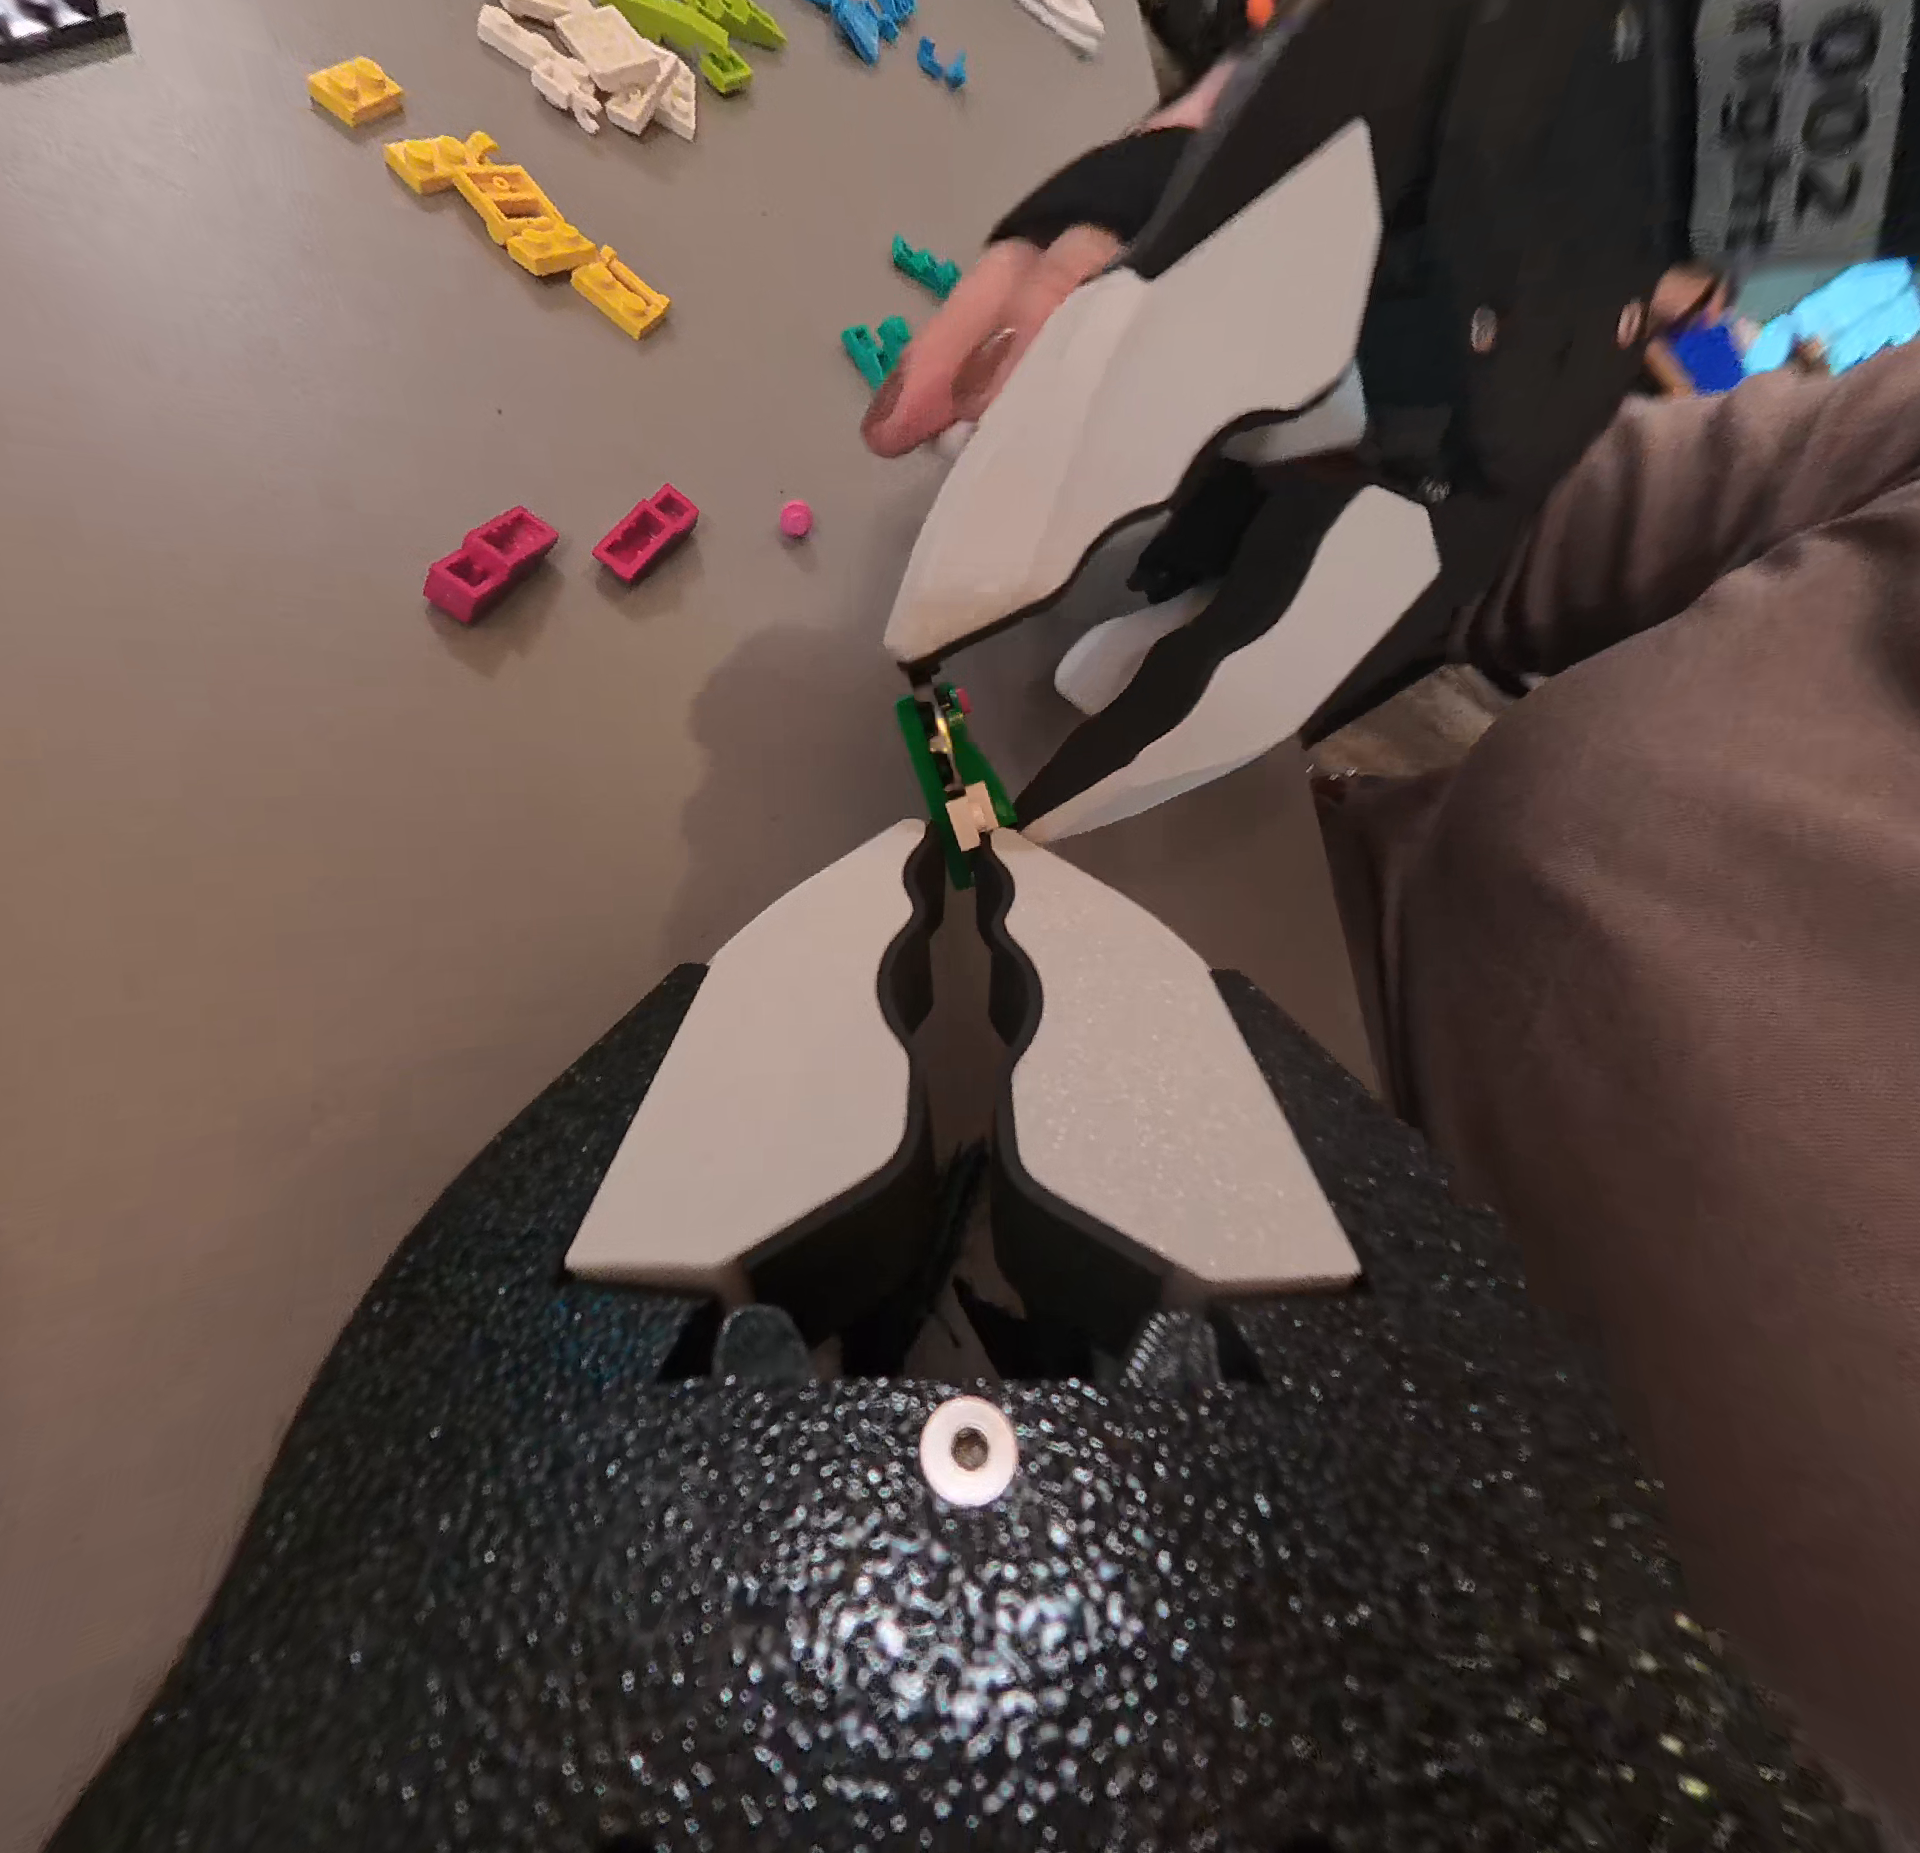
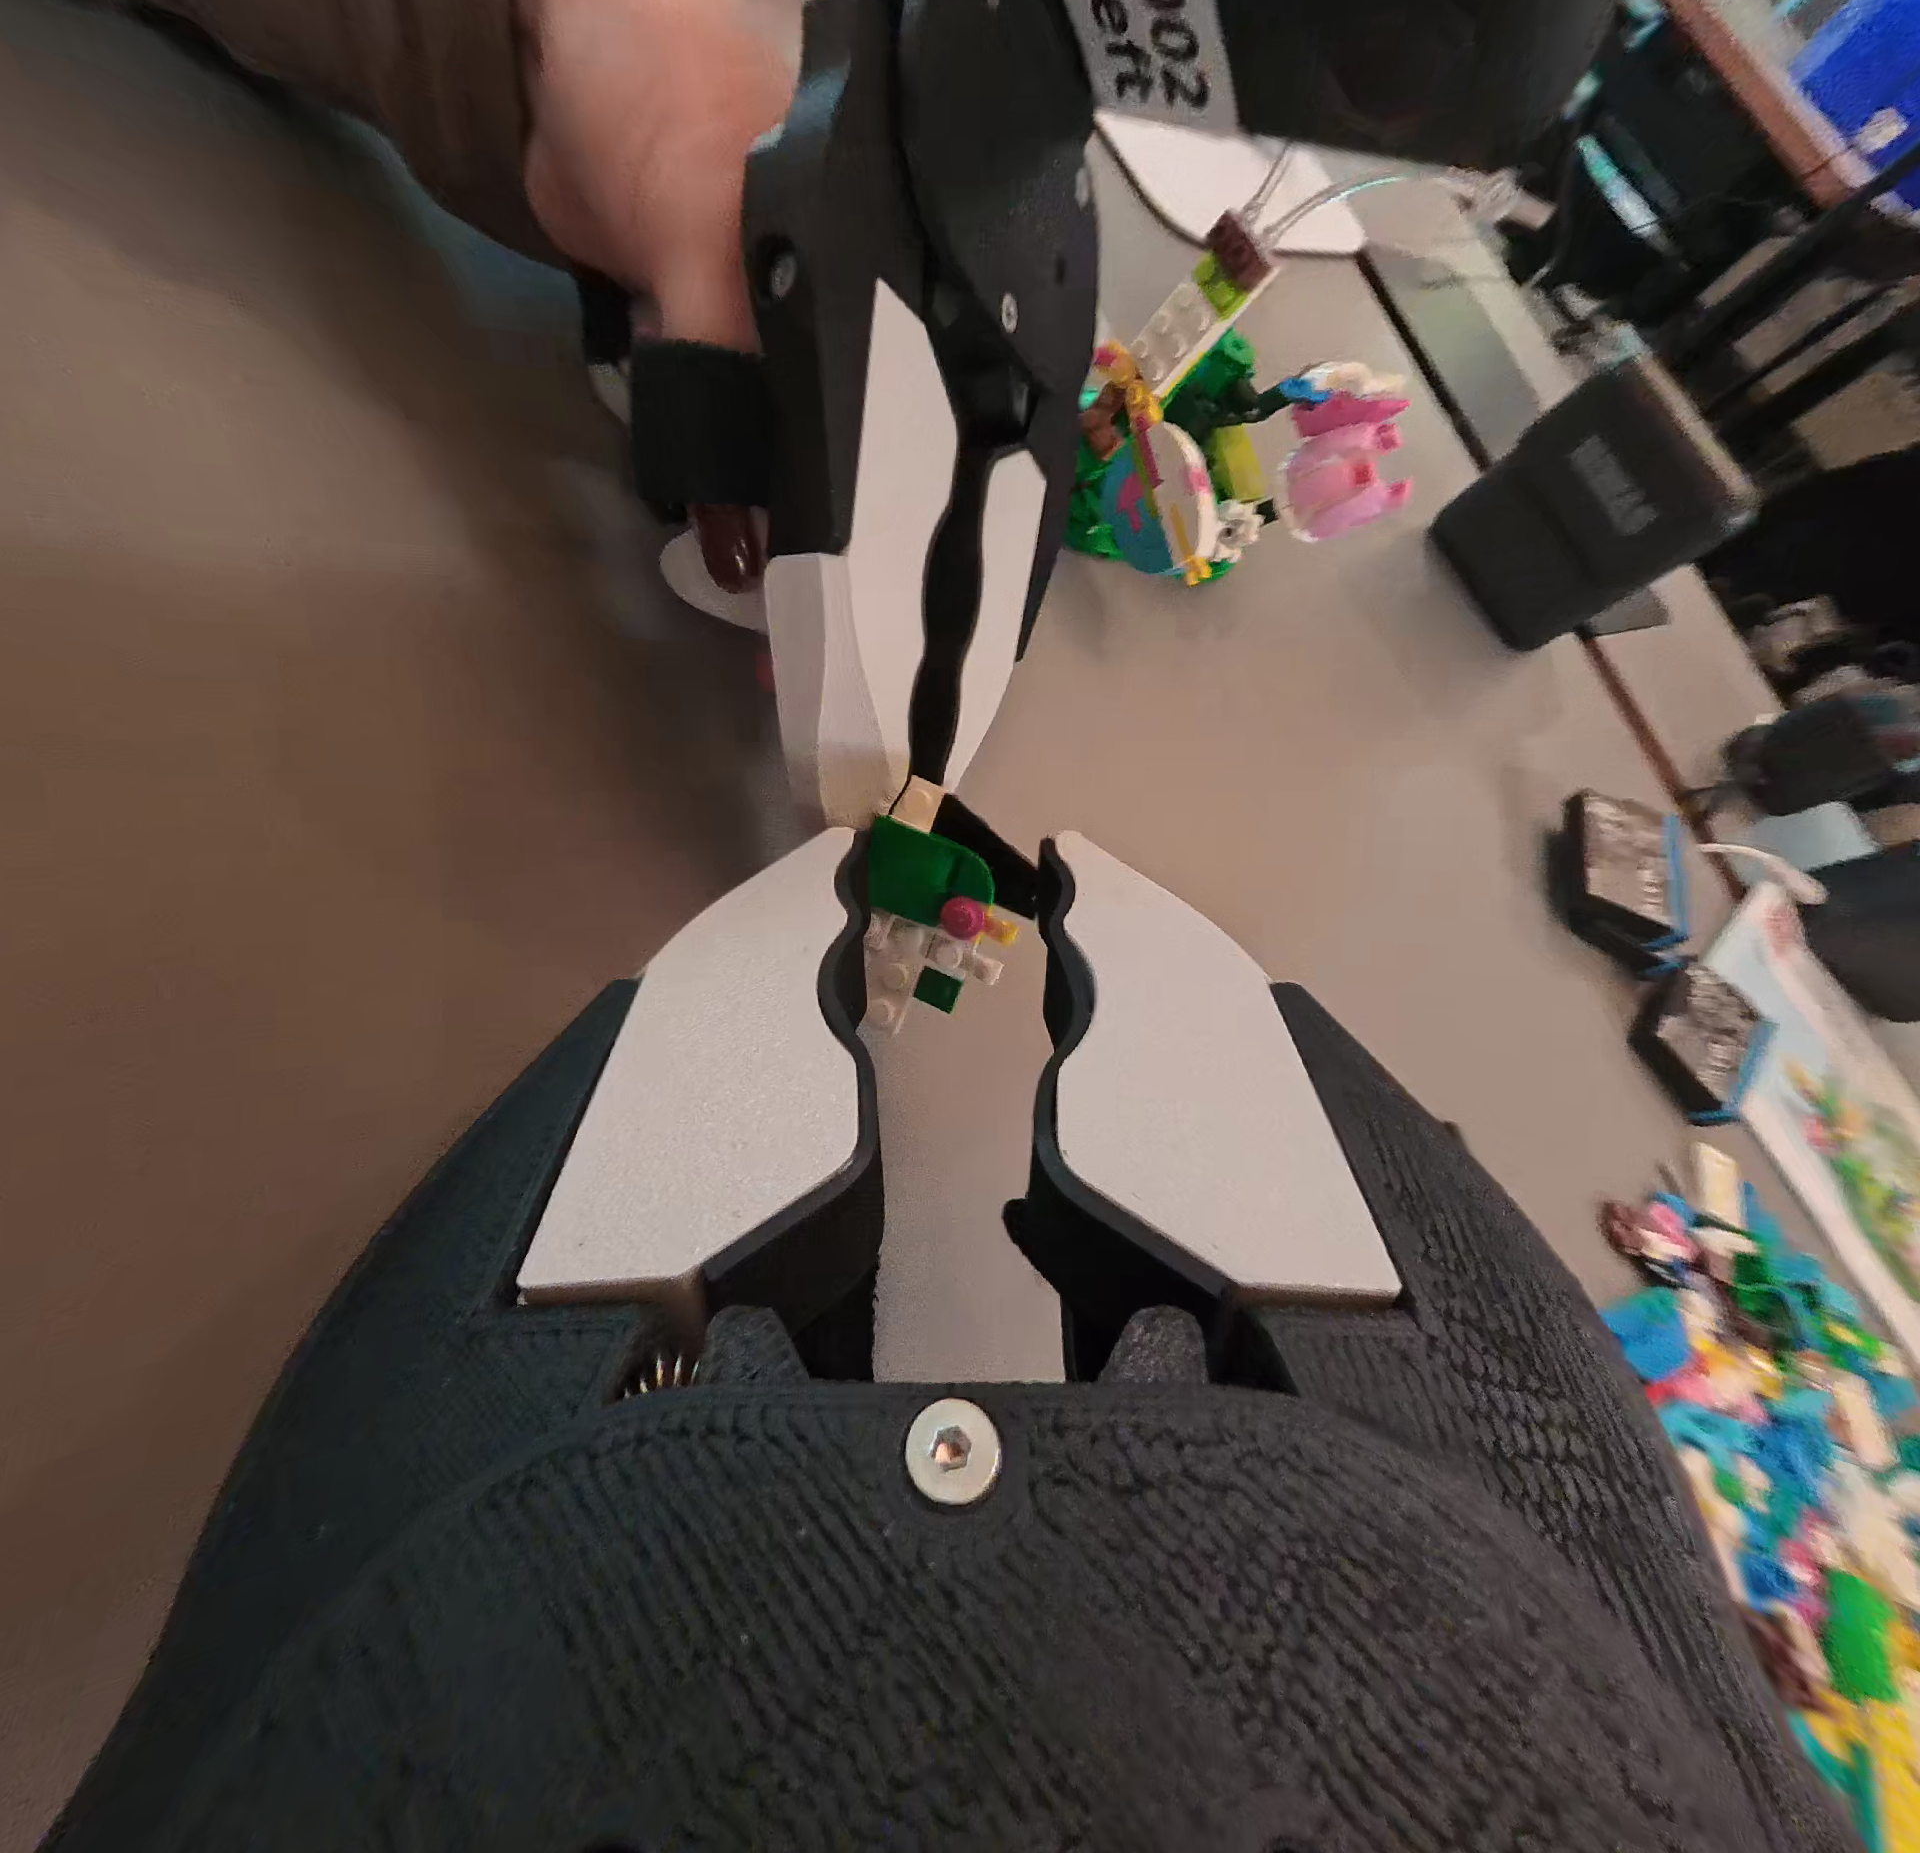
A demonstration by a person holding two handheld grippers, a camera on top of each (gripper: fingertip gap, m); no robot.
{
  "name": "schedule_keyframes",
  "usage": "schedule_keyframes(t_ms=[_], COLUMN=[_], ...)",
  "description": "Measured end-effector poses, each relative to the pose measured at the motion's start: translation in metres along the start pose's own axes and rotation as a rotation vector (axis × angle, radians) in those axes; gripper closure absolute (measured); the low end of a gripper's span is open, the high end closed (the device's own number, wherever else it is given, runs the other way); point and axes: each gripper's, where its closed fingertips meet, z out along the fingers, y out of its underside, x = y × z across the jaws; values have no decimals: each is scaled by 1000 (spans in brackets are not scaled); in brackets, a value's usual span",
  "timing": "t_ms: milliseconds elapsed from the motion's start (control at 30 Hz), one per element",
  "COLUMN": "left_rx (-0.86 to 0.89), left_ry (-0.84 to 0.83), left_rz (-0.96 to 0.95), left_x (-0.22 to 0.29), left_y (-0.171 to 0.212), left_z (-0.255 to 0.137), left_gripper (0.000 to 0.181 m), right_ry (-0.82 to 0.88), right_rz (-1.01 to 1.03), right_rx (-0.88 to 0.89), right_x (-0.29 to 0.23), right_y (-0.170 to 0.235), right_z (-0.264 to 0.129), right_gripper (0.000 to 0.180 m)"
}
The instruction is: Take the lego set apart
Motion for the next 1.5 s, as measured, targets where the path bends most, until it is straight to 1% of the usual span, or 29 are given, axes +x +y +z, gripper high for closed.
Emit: schedule_keyframes(t_ms=[67, 133, 267, 333, 467, 533, 567, 633, 700, 733, 767, 800, 900, 1000, 1133, 1367, 1500], left_rx=[41, 70, 79, 105, 100, 141, 171, 216, 208, 203, 204, 209, 213, 198, 202, 195, 228], left_ry=[64, 123, 144, 181, 188, 228, 246, 249, 249, 229, 183, 160, 143, 113, 130, 148, 159], left_rz=[-90, -144, -81, -68, -58, -73, -79, -60, -25, 1, 14, 27, 7, -42, -102, -114, -66], left_x=[4, 8, 13, 18, 19, 23, 25, 25, 28, 28, 24, 23, 23, 16, 14, 16, 16], left_y=[-4, -8, -9, -13, -12, -18, -23, -29, -29, -28, -29, -31, -33, -30, -30, -29, -33], left_z=[0, 0, -1, -4, -3, -5, -8, -12, -13, -13, -13, -14, -15, -11, -11, -10, -13], left_gripper=[176, 175, 175, 175, 173, 164, 163, 172, 172, 173, 176, 177, 177, 177, 177, 177, 176], right_ry=[64, 67, -94, -164, -225, -237, -247, -281, -321, -327, -324, -305, -189, -126, -49, -28, -59], right_rz=[-34, 5, 247, 330, 420, 476, 511, 586, 630, 634, 623, 601, 468, 354, 237, 211, 263], right_rx=[-11, -16, 13, 43, 110, 157, 190, 260, 302, 312, 322, 334, 324, 289, 241, 230, 231], right_x=[5, 7, 2, -2, -4, -2, 0, 3, 3, 2, 2, 2, 7, 7, 10, 13, 15], right_y=[-4, -6, 1, 3, 3, 2, 0, -6, -9, -10, -11, -12, -13, -15, -10, -8, -7], right_z=[-5, -9, -10, -11, -11, -12, -14, -17, -20, -20, -20, -20, -20, -19, -17, -16, -17], right_gripper=[146, 146, 146, 148, 150, 150, 150, 150, 150, 151, 157, 156, 148, 139, 139, 146, 149])
